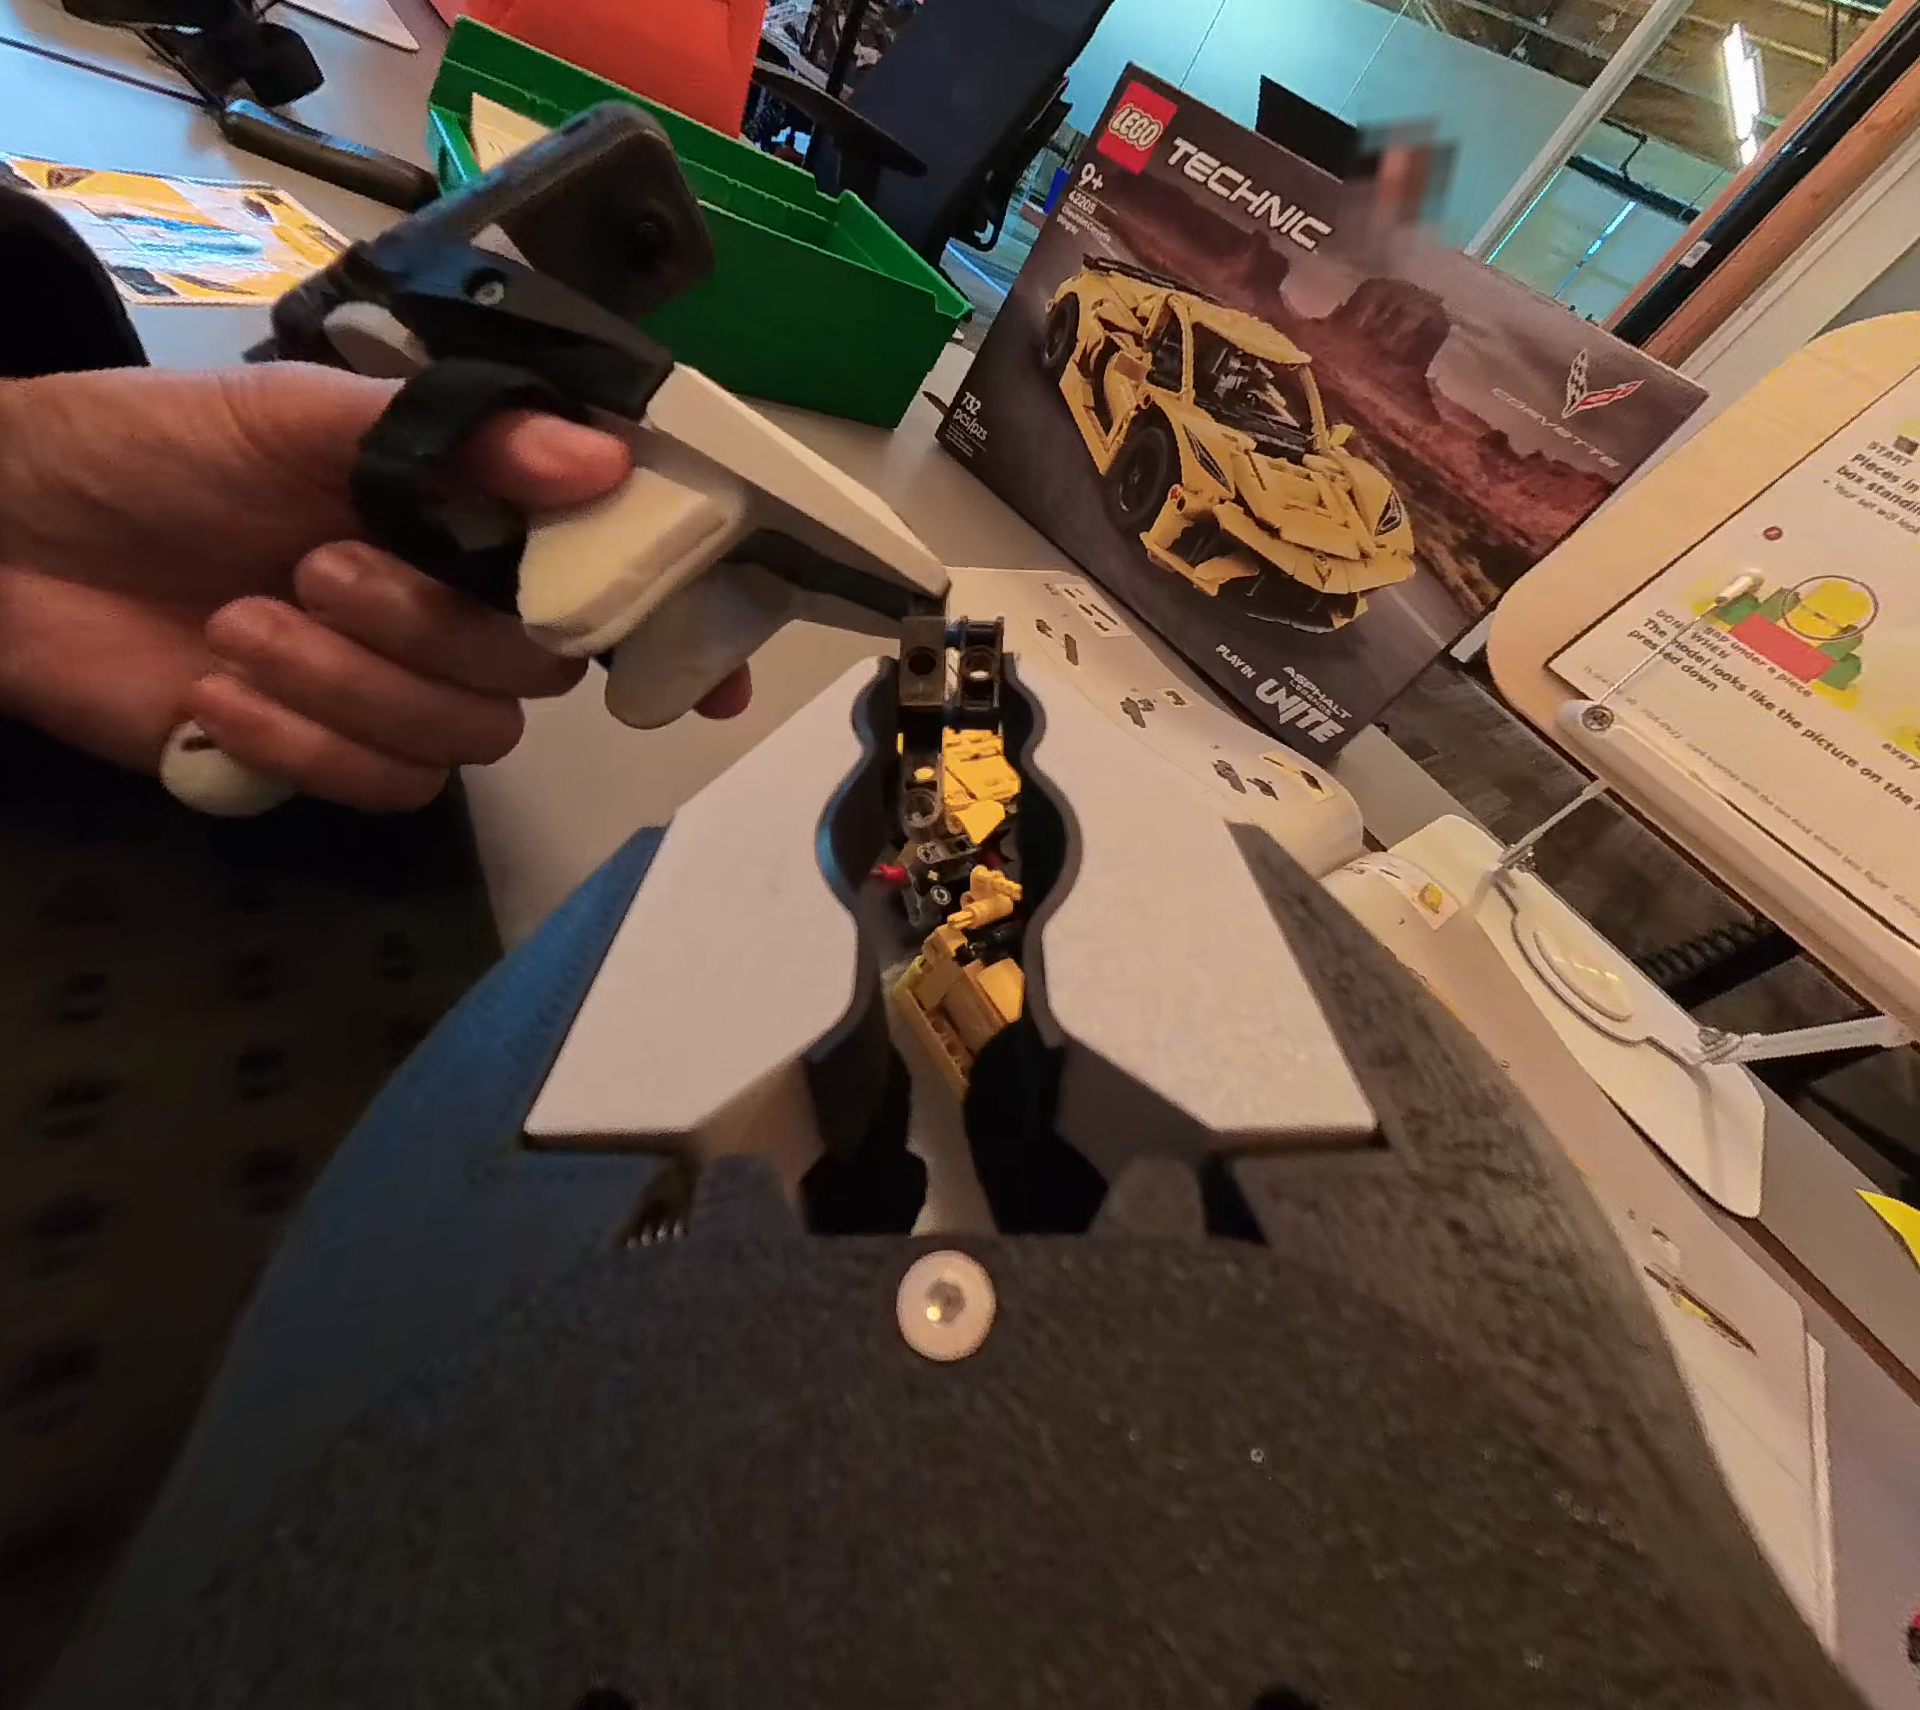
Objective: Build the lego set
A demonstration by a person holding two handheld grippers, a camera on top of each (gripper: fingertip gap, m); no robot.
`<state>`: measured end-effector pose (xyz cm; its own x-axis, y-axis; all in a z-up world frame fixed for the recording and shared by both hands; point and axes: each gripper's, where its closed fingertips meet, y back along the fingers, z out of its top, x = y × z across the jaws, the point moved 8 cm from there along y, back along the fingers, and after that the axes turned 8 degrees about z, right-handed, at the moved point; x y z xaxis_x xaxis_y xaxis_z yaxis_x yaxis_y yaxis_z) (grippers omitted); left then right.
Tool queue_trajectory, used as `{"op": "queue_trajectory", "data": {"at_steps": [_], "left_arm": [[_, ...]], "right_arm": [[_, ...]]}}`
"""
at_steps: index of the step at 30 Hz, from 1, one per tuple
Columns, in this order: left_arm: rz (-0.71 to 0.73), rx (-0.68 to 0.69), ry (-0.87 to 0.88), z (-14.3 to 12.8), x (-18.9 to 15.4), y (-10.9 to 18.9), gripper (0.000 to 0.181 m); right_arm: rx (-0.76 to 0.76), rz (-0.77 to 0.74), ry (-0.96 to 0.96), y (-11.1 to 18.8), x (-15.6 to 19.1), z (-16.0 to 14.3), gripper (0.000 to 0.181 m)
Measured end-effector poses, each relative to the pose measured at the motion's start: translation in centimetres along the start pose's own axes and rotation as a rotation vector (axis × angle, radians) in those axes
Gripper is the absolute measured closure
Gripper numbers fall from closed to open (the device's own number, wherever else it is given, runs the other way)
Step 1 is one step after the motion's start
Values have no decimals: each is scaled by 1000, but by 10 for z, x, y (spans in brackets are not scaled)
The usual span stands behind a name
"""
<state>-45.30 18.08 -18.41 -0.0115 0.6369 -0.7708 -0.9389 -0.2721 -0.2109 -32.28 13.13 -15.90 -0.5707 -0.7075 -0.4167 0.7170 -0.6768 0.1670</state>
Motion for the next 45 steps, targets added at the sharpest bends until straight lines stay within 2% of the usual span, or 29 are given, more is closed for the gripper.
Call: {"op": "queue_trajectory", "data": {"at_steps": [5,9,12,22,31,36,40,43,45], "left_arm": [[41,-52,-38,3,0,4,174],[49,-29,-55,1,0,2,174],[48,-11,-53,-1,-1,0,174],[47,31,-58,-4,-1,-3,174],[45,38,-74,-5,-3,-4,175],[53,9,-58,-3,-1,-2,175],[52,-37,-16,2,3,4,175],[47,-25,-20,2,2,2,175],[45,-20,-26,1,1,2,174]], "right_arm": [[-22,6,-45,-1,0,1,157],[-9,8,-57,-3,-1,-1,151],[-13,-12,-24,-2,0,0,163],[-5,-24,3,-3,1,0,163],[28,62,-65,0,-3,1,165],[0,7,-80,-6,0,1,165],[21,19,-87,-1,-1,-4,148],[9,16,-66,-1,-1,-3,151],[16,-5,-25,-1,1,-3,165]]}}
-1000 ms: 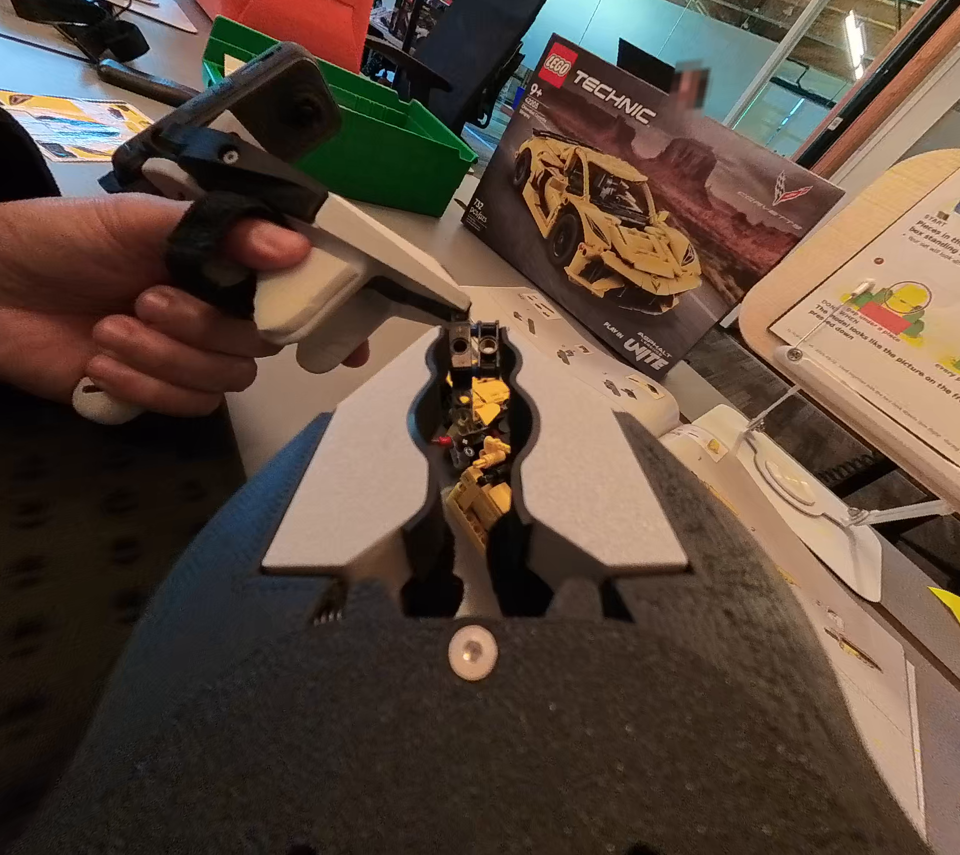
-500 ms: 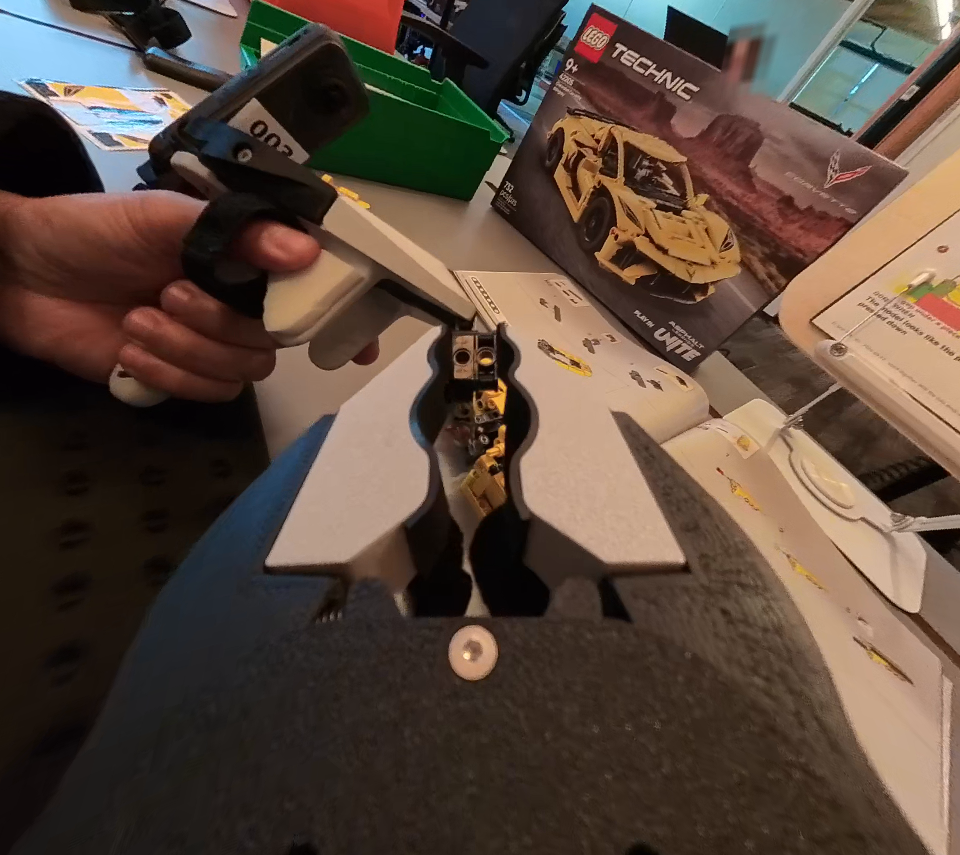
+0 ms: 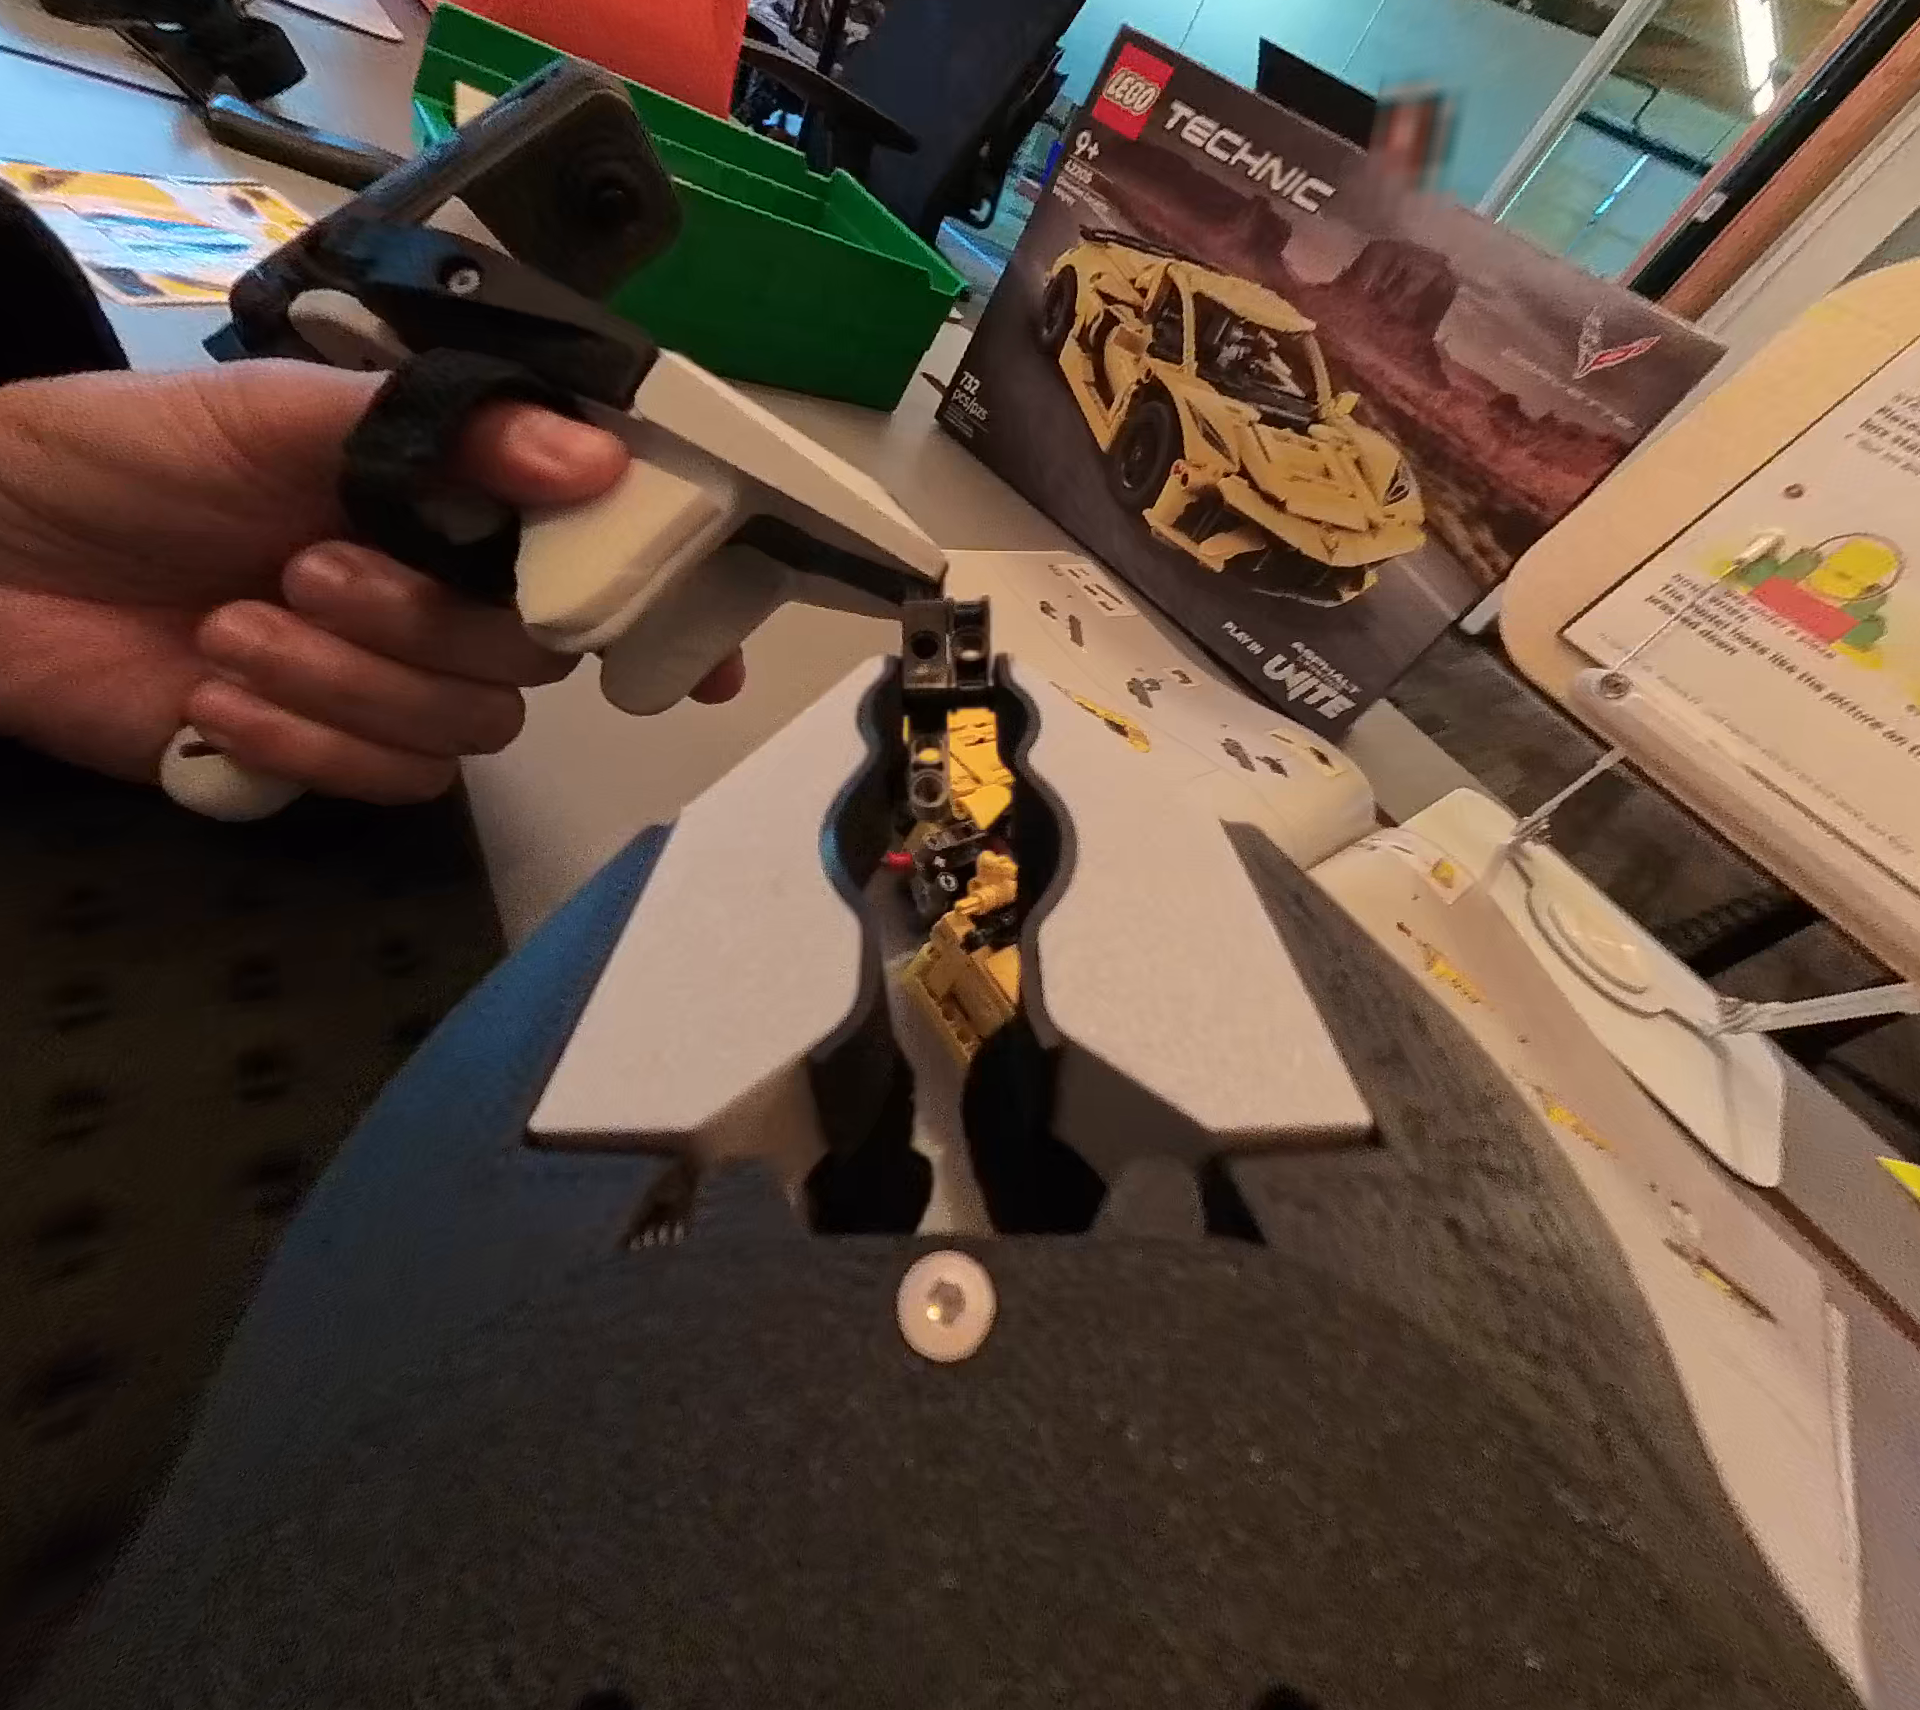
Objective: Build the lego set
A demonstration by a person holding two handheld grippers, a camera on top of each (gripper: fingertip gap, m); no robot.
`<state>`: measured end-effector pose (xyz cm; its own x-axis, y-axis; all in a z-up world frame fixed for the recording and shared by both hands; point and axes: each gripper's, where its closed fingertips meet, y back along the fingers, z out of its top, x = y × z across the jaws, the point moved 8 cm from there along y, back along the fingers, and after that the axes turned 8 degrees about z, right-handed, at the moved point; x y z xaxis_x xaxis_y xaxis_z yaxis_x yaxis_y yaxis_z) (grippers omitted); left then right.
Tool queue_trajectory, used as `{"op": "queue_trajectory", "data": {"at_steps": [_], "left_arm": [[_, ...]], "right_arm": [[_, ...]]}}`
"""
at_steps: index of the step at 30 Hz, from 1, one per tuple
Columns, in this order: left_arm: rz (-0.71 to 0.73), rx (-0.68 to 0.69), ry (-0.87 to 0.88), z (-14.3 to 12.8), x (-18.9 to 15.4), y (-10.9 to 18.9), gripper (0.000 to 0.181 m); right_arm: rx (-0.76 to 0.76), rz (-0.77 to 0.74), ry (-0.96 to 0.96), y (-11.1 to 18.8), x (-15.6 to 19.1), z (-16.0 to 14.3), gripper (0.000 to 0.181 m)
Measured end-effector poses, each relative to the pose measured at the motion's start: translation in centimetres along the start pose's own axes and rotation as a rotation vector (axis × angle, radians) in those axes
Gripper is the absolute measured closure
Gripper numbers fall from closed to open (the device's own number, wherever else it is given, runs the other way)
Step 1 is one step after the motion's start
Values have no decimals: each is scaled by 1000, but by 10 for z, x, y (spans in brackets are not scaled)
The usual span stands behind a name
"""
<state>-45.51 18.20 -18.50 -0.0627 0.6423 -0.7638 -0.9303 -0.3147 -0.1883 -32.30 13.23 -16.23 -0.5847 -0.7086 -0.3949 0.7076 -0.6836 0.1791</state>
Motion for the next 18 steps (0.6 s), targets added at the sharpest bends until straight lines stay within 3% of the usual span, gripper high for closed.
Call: {"op": "queue_trajectory", "data": {"at_steps": [7,11,14,18], "left_arm": [[-6,70,-35,-1,-3,-1,174],[-57,137,-62,15,-7,-1,174],[-43,104,-57,52,3,-3,174],[13,34,-97,126,34,-14,174]], "right_arm": [[65,117,32,7,-8,4,165],[64,254,-93,3,-25,17,162],[67,323,-203,-7,-59,25,141],[30,360,-437,-16,-124,14,142]]}}
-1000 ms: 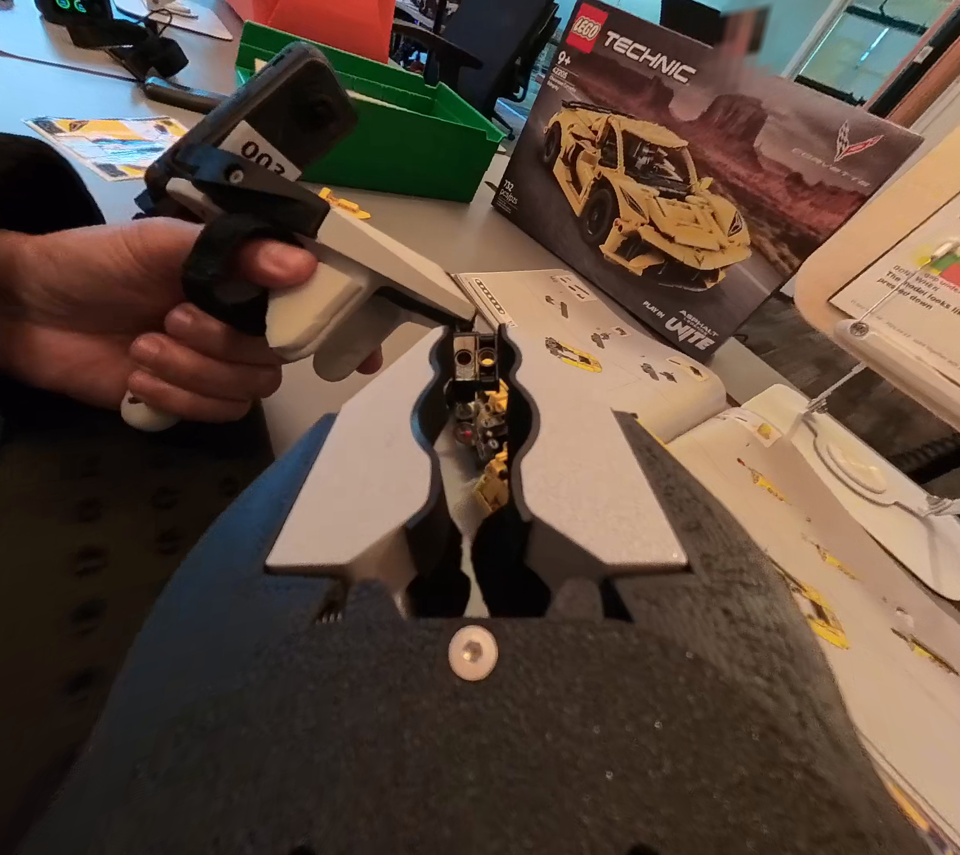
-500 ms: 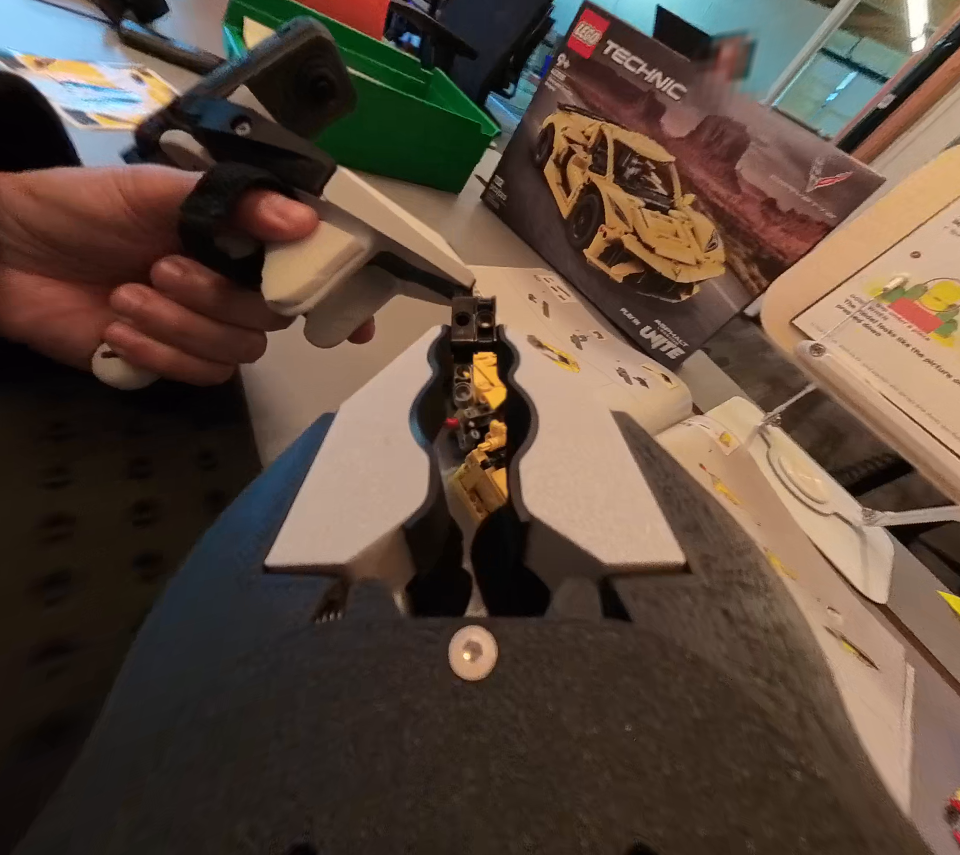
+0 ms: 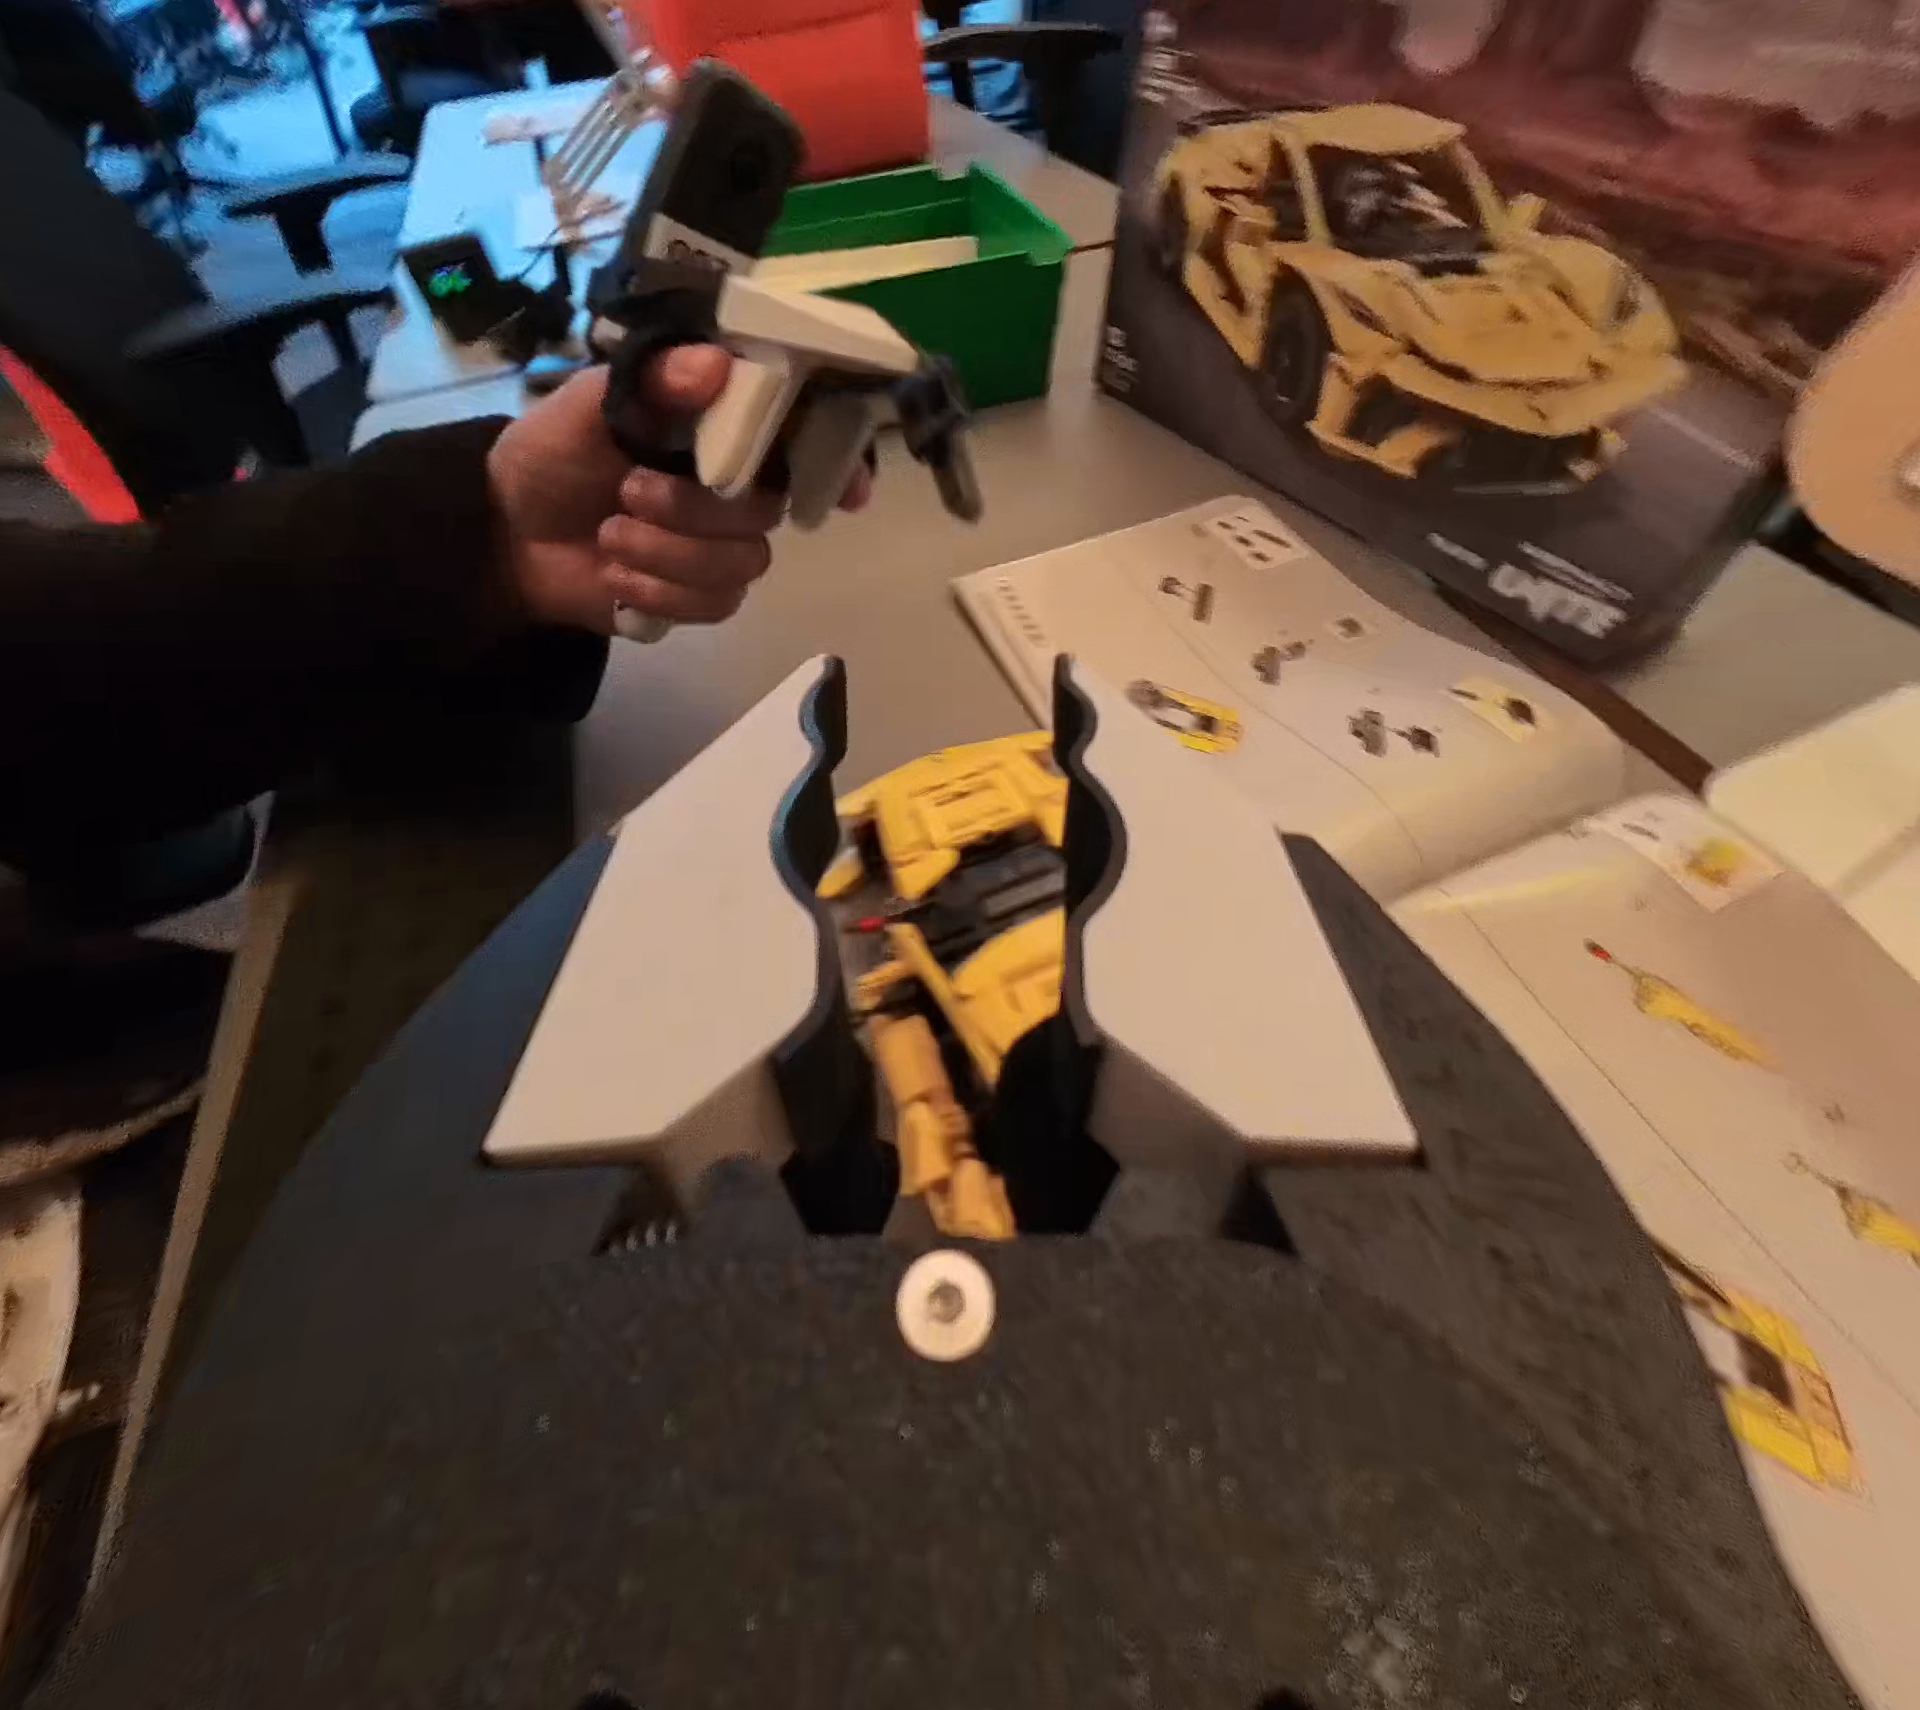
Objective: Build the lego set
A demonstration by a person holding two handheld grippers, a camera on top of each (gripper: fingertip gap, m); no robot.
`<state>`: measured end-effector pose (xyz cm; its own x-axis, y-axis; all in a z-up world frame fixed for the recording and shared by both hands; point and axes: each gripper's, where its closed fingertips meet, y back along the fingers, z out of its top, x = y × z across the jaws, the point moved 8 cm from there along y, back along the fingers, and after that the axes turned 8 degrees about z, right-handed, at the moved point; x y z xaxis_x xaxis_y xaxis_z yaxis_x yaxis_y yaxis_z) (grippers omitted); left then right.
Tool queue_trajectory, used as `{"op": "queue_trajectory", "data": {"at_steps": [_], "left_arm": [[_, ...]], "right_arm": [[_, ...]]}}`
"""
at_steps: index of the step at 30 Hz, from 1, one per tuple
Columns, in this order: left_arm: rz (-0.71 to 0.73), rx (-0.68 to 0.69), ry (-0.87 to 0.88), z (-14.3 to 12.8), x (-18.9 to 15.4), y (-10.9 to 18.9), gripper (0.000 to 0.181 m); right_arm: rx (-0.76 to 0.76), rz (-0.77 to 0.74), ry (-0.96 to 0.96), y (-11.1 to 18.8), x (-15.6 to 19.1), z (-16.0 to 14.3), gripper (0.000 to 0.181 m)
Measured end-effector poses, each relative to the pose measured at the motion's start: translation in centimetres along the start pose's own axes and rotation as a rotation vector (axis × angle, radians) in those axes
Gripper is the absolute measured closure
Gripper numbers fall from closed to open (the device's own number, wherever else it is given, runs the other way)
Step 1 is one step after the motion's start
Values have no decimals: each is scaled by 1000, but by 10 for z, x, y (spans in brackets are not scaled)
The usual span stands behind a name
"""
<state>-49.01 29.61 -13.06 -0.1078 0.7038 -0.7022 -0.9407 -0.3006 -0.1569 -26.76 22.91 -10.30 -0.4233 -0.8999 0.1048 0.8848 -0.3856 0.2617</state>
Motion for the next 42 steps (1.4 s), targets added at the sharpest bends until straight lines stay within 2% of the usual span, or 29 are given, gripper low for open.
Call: {"op": "queue_trajectory", "data": {"at_steps": [2,4,6,8,10,12,13,16,22,25,28,34,35,38,42], "left_arm": [[2,-21,-20,23,21,-6,174],[-23,-73,-33,32,41,-8,175],[-38,-71,-45,20,63,-5,174],[-12,-16,-44,6,82,4,174],[-31,-64,9,7,93,15,175],[-139,-137,54,17,87,19,175],[-152,-128,23,18,82,17,175],[-143,-59,-59,9,71,9,174],[-158,-32,-51,4,70,6,175],[-196,-18,-92,0,62,3,175],[-283,36,-162,-9,45,-3,175],[-441,234,-289,-42,9,-15,174],[-450,252,-312,-46,4,-16,174],[-471,297,-362,-56,-6,-19,174],[-411,366,-403,-65,-5,-23,173]], "right_arm": [[-45,-60,-68,9,-29,-10,142],[-159,-124,-153,21,-46,-26,150],[-238,-126,-266,32,-53,-41,153],[-223,-116,-313,38,-61,-50,155],[-179,-152,-340,39,-70,-55,155],[-180,-148,-337,38,-72,-57,157],[-184,-153,-336,38,-72,-58,159],[-175,-150,-329,37,-72,-59,161],[-213,-118,-340,38,-69,-57,163],[-212,-2,-265,31,-52,-47,161],[-200,187,-154,12,-17,-33,153],[-52,293,-123,-27,21,-34,140],[-32,310,-126,-30,25,-35,141],[45,305,-95,-33,33,-37,164],[180,244,-52,-26,32,-44,165]]}}
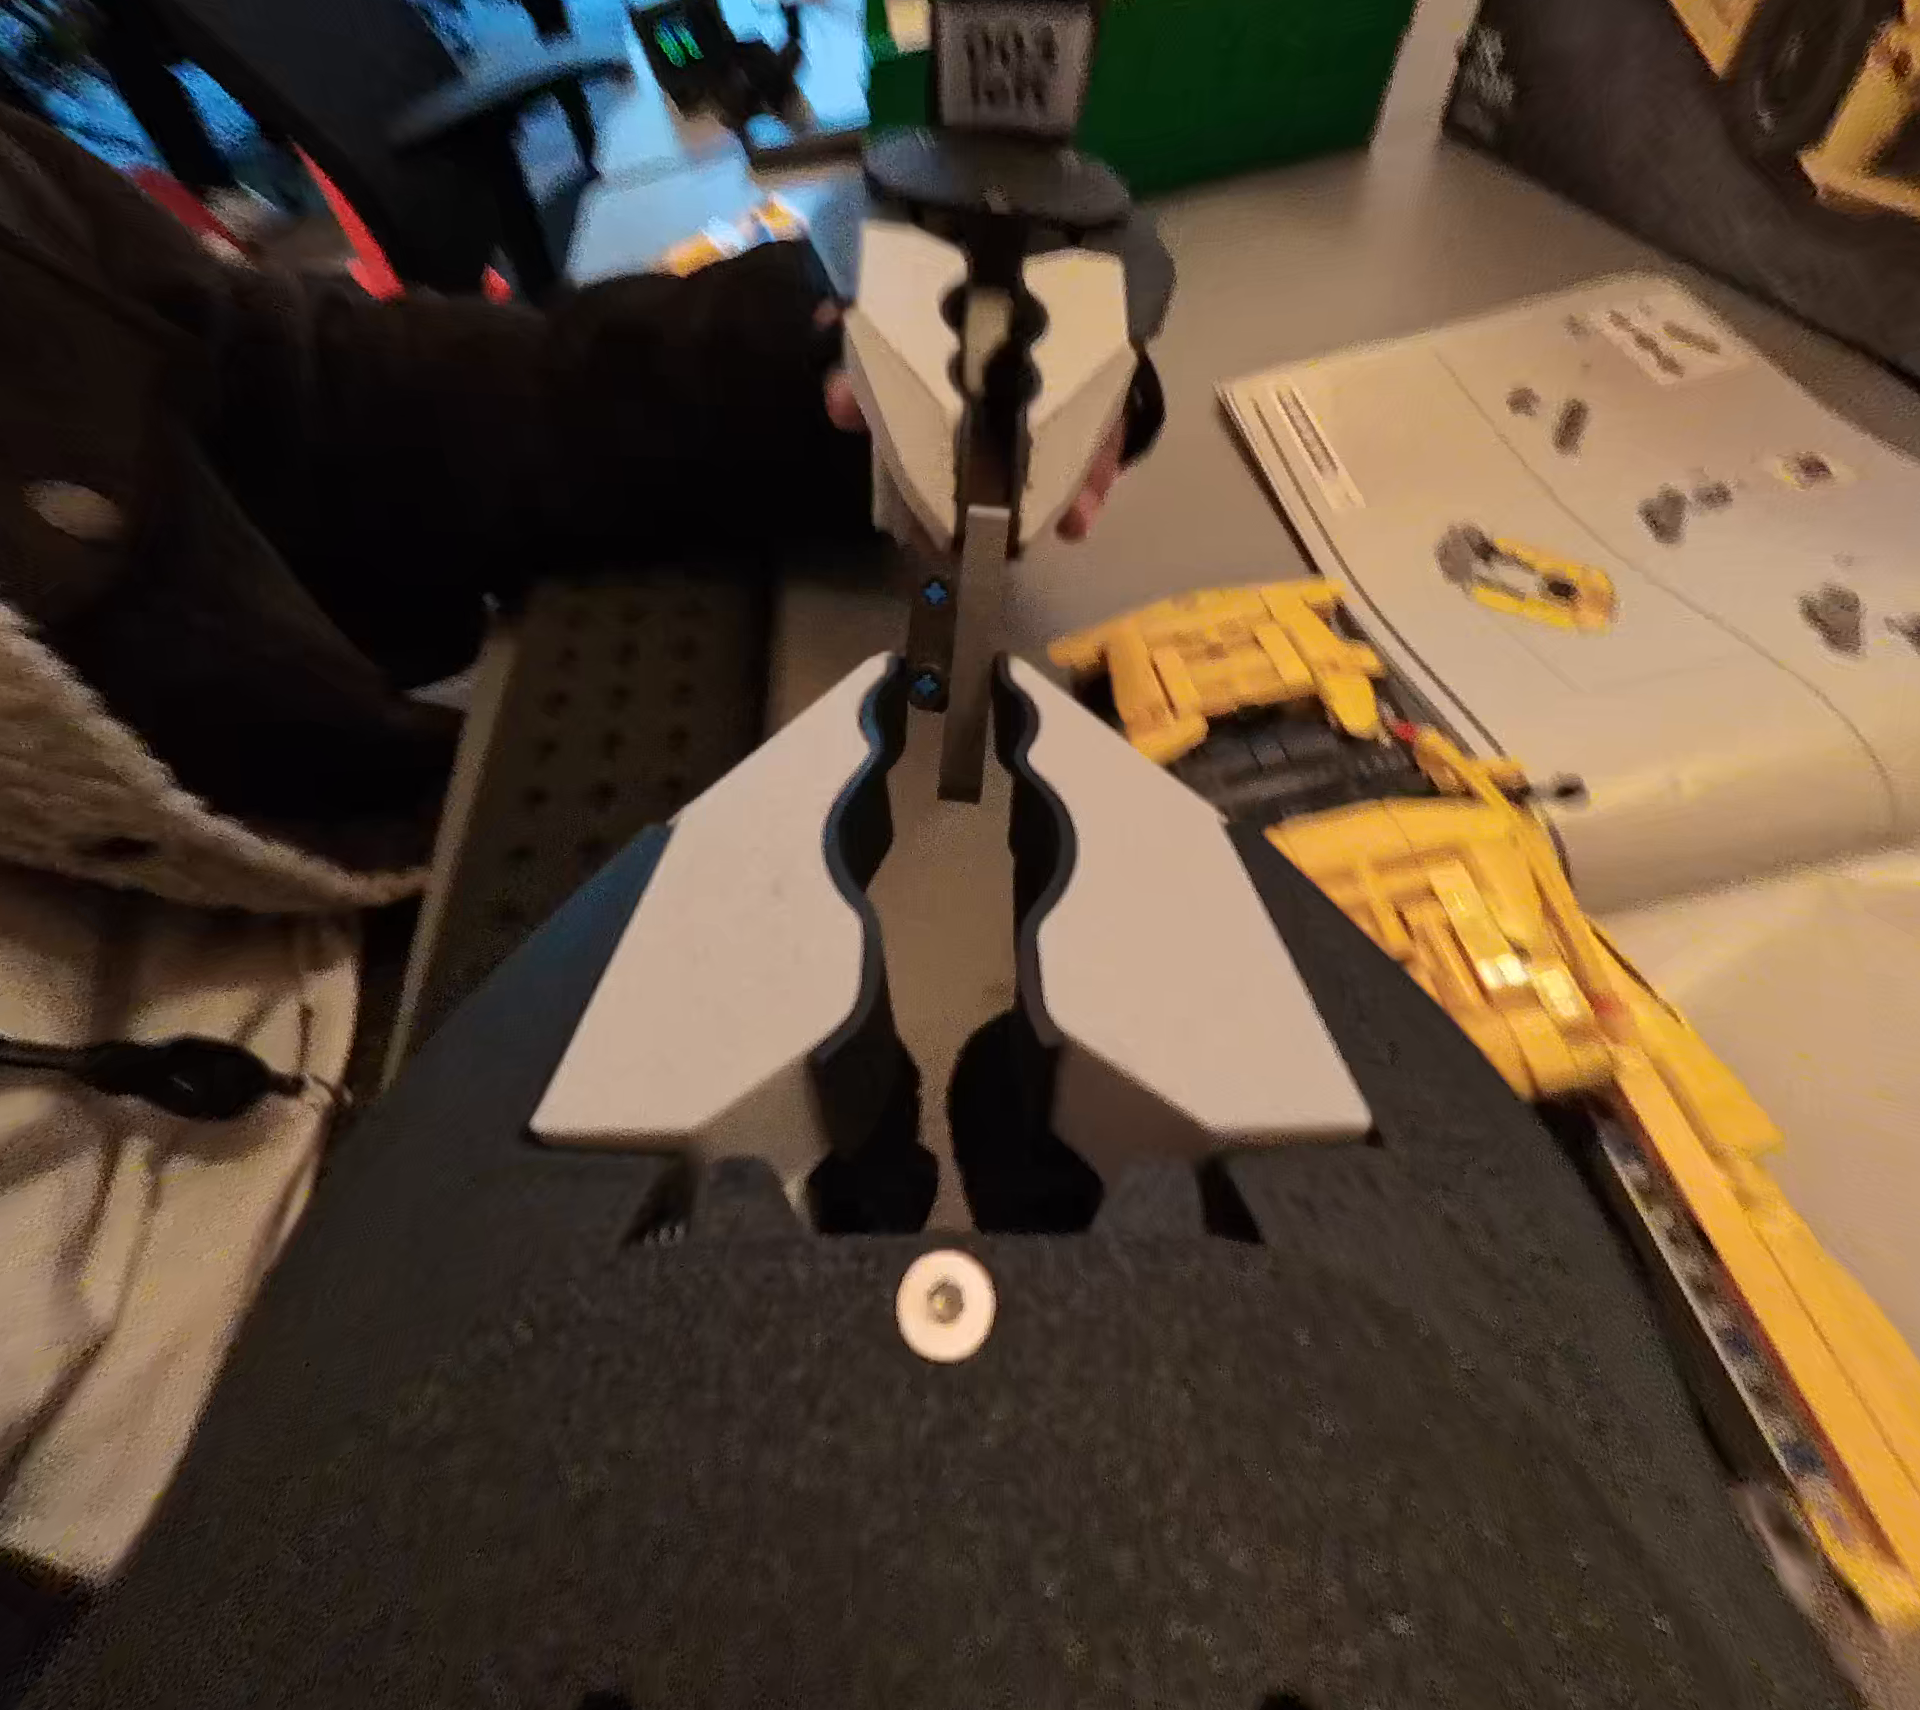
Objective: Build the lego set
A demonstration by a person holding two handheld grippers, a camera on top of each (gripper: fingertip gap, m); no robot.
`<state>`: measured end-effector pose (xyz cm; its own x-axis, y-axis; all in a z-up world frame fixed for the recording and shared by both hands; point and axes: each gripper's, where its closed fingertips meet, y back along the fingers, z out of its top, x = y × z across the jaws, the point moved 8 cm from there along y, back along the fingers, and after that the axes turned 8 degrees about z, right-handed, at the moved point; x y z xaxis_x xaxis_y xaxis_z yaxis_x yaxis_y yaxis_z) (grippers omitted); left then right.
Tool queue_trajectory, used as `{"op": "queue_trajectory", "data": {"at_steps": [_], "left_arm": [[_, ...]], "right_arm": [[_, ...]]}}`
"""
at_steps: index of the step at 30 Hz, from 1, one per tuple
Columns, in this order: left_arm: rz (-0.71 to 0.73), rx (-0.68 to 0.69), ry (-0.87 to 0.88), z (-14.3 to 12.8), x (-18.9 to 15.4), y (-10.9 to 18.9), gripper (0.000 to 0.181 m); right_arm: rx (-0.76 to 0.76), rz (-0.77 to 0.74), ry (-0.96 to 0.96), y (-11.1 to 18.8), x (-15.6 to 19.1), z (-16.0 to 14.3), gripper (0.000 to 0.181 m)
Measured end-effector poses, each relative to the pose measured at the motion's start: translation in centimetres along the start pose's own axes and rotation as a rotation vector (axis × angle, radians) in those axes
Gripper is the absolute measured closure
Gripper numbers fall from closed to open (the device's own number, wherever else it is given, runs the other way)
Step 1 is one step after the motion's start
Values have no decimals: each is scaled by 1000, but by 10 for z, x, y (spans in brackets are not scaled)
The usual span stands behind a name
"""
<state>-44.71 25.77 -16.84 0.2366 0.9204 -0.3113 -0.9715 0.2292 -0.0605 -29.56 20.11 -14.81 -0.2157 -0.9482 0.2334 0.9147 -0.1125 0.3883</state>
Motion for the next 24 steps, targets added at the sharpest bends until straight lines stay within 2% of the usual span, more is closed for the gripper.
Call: {"op": "queue_trajectory", "data": {"at_steps": [2,3,6,8,9,14,17,18,19,24], "left_arm": [[118,23,21,-3,13,1,156],[185,16,42,-3,22,5,154],[399,-64,87,5,47,23,153],[639,-117,59,11,62,41,159],[709,-143,32,14,65,50,160],[750,-297,76,25,65,71,160],[724,-299,137,23,68,72,160],[726,-288,141,21,69,71,160],[730,-278,137,20,70,70,160],[743,-249,110,20,67,66,160]], "right_arm": [[157,-119,-25,12,-4,-17,165],[263,-140,-58,17,-3,-31,165],[441,-186,-111,18,9,-63,165],[499,-215,-115,9,16,-79,165],[530,-230,-118,6,19,-86,165],[567,-297,-147,1,21,-104,165],[539,-302,-157,2,23,-106,165],[537,-293,-159,6,24,-106,159],[539,-295,-160,14,26,-107,153],[494,-374,-235,68,35,-120,151]]}}
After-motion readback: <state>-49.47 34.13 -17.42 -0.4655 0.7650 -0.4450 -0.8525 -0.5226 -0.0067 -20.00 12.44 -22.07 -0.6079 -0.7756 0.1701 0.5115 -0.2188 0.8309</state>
